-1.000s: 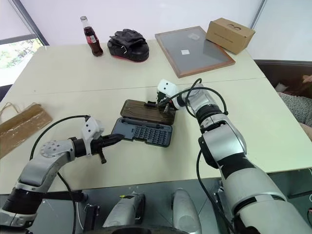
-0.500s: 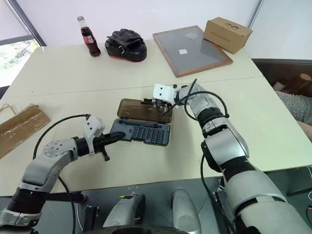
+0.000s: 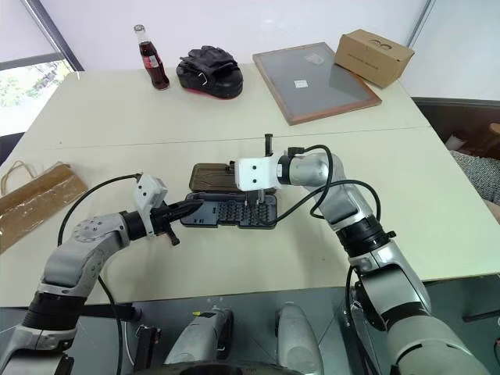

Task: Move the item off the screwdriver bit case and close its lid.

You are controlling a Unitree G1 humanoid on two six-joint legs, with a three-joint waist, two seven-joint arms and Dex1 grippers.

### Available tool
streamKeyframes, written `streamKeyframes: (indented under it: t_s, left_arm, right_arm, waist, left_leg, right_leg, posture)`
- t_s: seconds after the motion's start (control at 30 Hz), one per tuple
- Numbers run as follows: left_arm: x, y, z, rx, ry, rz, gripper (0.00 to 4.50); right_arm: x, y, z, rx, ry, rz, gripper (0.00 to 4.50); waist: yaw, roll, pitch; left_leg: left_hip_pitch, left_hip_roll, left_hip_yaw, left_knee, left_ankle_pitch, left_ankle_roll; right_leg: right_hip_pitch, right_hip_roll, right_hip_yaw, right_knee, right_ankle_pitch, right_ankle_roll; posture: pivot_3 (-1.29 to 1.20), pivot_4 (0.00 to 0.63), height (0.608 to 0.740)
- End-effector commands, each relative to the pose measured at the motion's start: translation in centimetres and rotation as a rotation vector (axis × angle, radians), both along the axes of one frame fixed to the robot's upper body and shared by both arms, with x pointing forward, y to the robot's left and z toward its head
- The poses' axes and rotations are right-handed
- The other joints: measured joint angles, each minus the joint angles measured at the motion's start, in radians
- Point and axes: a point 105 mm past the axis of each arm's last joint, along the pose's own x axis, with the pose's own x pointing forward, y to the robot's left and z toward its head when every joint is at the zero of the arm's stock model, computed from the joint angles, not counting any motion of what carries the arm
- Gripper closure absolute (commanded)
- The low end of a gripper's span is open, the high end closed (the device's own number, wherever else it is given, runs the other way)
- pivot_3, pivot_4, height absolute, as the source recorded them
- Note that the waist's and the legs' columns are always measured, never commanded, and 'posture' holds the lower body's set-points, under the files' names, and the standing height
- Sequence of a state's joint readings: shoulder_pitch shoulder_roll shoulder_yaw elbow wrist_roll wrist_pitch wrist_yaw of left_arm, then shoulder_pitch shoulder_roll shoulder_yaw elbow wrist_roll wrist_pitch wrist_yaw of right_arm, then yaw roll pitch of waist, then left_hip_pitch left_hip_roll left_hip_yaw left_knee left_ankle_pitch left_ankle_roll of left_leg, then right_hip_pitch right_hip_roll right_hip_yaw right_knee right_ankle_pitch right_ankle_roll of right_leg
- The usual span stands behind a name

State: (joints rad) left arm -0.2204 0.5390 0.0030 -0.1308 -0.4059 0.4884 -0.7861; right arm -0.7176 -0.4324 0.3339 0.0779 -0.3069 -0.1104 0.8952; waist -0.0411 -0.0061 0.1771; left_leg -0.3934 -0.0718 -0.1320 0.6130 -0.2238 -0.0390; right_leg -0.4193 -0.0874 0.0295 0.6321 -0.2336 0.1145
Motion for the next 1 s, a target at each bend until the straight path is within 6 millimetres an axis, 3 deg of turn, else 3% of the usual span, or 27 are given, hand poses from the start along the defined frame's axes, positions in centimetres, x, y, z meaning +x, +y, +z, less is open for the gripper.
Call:
streamKeyframes:
  t_s: [0.03,0.2,0.3,0.4,0.5,0.53,0.83,1.0]
  left_arm:
    - [0.5,0.1,1.3,-0.019,-0.044,0.003,4.50]
    - [0.7,0.2,1.3,-0.006,-0.044,-0.007,4.50]
    - [0.6,0.2,1.2,0.001,-0.041,-0.013,4.50]
    - [0.4,0.1,0.9,0.001,-0.039,-0.015,4.50]
    - [0.1,0.0,0.7,-0.002,-0.036,-0.009,4.50]
    - [0.1,0.0,0.7,-0.003,-0.036,-0.005,4.50]
    - [-0.6,0.5,0.5,-0.005,-0.039,0.040,4.50]
    - [-0.9,0.7,0.5,-0.003,-0.038,0.053,4.50]
  right_arm:
    - [0.3,0.1,0.9,0.051,0.008,-0.036,4.46]
    - [3.9,-1.0,2.2,0.181,0.232,-0.174,4.46]
    - [6.5,-2.1,2.8,0.147,0.284,-0.243,3.65]
    - [8.4,-2.7,2.7,0.130,0.367,-0.304,2.13]
    - [9.4,-3.1,1.3,0.104,0.490,-0.367,0.40]
    - [9.5,-3.1,0.9,0.107,0.536,-0.381,0.07]
    - [9.5,-3.5,-3.1,0.036,0.640,-0.477,0.07]
    - [9.5,-3.6,-4.1,0.026,0.642,-0.498,0.07]
  waist:
    - [0.000,0.000,0.000]
    - [-0.003,0.000,0.000]
    - [-0.002,0.000,0.000]
    - [-0.003,0.000,0.000]
    - [-0.004,0.000,0.000]
    - [-0.005,0.000,0.000]
    - [-0.006,0.000,0.001]
    - [-0.006,0.000,0.001]
  left_leg:
    - [0.000,0.000,0.000,0.000,0.000,0.000]
    - [0.000,0.000,0.000,0.000,0.000,0.000]
    - [0.000,0.000,0.000,0.000,0.000,0.000]
    - [0.000,0.000,0.001,-0.001,0.000,0.000]
    - [0.000,0.000,0.002,-0.002,0.000,0.000]
    - [0.000,0.000,0.002,-0.002,0.000,0.000]
    - [0.000,0.000,0.001,-0.002,0.000,0.000]
    - [0.000,0.000,0.001,-0.002,0.000,0.000]
  right_leg:
    - [0.000,0.000,0.000,0.000,0.000,0.000]
    - [0.000,0.000,0.000,0.000,0.000,0.000]
    - [0.000,0.000,0.000,0.000,0.000,0.000]
    - [0.000,0.000,0.000,-0.001,0.000,0.000]
    - [0.000,0.000,0.000,-0.001,0.000,0.000]
    - [0.000,0.000,0.000,-0.001,0.000,0.000]
    - [-0.001,0.000,0.000,-0.001,0.000,0.000]
    - [-0.001,0.000,0.000,0.000,0.000,0.000]
  posture:
    - [0.00,0.150,0.740]
    - [0.00,0.150,0.740]
    - [0.00,0.150,0.740]
    - [0.00,0.150,0.740]
    - [0.00,0.150,0.740]
    - [0.00,0.150,0.740]
    - [0.00,0.150,0.740]
    - [0.00,0.150,0.740]
